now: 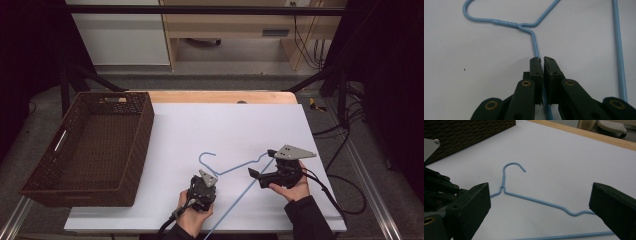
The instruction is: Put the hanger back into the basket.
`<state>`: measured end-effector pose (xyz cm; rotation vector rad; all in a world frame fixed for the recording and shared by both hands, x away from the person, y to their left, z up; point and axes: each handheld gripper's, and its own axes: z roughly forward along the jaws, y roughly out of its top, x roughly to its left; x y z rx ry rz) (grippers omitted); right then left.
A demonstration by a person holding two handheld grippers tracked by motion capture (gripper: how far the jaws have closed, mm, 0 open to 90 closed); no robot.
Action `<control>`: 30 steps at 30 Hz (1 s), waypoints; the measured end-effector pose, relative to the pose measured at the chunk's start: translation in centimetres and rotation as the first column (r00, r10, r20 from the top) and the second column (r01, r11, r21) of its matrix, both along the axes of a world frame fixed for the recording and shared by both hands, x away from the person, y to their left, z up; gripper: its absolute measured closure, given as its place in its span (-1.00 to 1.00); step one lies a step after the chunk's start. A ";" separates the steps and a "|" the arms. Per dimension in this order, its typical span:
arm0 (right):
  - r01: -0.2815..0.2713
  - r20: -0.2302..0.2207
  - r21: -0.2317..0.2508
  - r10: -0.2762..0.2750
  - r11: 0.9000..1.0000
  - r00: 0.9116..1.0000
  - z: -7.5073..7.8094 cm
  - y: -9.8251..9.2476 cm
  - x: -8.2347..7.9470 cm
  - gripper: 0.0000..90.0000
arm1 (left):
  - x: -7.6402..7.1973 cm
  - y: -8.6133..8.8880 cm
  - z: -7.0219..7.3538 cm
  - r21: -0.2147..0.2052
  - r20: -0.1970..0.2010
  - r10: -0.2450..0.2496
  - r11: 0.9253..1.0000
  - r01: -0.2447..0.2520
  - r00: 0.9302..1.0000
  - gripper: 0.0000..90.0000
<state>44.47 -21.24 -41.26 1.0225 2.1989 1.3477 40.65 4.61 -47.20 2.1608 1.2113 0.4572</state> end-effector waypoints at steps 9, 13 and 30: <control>-0.018 -0.018 -0.014 0.018 1.000 1.000 -0.5 0.5 0.3 -0.90 | 0.1 0.3 0.0 -0.036 -0.013 0.019 0.999 -0.020 1.000 0.92; -0.020 -0.018 -0.014 0.020 1.000 1.000 -0.6 0.5 0.3 -0.90 | 0.2 0.5 -0.1 -0.053 -0.016 0.019 0.998 -0.020 1.000 0.93; -0.081 -0.049 -0.038 0.080 0.996 0.996 -1.7 1.7 0.7 -0.80 | -0.5 1.0 0.4 -0.064 0.055 0.014 0.998 -0.010 0.998 0.94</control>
